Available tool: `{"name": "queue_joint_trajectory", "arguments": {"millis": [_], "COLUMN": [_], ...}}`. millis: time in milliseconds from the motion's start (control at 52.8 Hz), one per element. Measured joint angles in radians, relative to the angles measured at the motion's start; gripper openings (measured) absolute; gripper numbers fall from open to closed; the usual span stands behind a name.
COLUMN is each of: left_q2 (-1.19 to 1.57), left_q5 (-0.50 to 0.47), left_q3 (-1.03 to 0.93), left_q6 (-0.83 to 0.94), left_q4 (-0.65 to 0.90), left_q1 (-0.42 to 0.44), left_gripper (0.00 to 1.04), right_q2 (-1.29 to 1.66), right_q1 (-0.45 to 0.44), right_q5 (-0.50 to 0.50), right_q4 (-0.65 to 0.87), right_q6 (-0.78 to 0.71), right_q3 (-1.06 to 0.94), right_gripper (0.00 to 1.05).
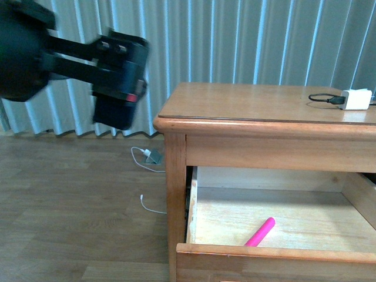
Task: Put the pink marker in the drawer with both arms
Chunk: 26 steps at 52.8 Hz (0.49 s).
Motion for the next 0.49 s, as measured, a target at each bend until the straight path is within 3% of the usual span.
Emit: {"name": "queue_joint_trajectory", "arguments": {"millis": [303,493], "left_q2": [-0.476,-0.753], "left_q5": [-0.203,-0.236], "left_q3": [-0.299,-0.431], "left_q6": [-0.109,-0.253], "left_q4": [-0.135,-0.264], "left_q1": [0.033,0.053], "left_gripper": [0.99,0.99], "right_q2": [0.000,0.000], "right_q1": [0.000,0.000], "right_q5": [0.000,0.000], "right_q4": [0.000,0.000], "right_q6": [0.000,0.000], "right_q3": [0.000,0.000], "right_gripper": [0.96,0.96]}}
